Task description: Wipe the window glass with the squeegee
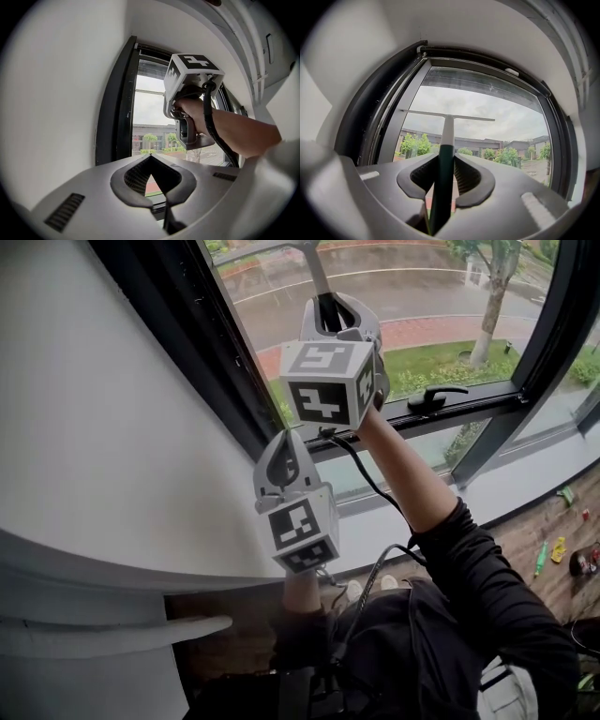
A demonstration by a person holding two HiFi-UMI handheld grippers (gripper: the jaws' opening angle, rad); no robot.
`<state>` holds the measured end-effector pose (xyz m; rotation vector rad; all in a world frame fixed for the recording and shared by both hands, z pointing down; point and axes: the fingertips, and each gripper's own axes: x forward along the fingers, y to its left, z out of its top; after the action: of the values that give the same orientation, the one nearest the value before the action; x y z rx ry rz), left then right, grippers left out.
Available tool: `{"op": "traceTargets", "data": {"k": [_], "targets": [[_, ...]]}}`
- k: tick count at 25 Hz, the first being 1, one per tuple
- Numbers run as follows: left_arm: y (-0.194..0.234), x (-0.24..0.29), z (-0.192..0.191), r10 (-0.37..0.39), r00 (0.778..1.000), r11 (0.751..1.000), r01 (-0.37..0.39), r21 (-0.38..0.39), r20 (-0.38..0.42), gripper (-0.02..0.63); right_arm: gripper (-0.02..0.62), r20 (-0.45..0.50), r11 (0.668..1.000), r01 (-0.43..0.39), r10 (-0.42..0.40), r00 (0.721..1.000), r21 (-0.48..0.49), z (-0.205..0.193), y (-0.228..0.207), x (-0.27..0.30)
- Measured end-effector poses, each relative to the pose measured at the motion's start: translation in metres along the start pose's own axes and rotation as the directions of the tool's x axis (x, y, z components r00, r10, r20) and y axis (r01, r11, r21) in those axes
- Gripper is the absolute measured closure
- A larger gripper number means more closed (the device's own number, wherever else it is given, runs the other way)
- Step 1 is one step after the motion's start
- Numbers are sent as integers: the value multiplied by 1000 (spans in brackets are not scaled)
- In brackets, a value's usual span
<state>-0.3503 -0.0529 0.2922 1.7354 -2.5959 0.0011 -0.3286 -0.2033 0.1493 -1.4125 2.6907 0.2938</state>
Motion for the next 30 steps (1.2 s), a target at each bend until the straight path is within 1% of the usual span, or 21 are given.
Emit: {"op": "traceTargets", "data": {"k": [30], "targets": [[-2,-6,-52,-10,996,1000,12,13,-90,607,502,-98,1000,-16,15,995,-2,-82,8,-22]]}}
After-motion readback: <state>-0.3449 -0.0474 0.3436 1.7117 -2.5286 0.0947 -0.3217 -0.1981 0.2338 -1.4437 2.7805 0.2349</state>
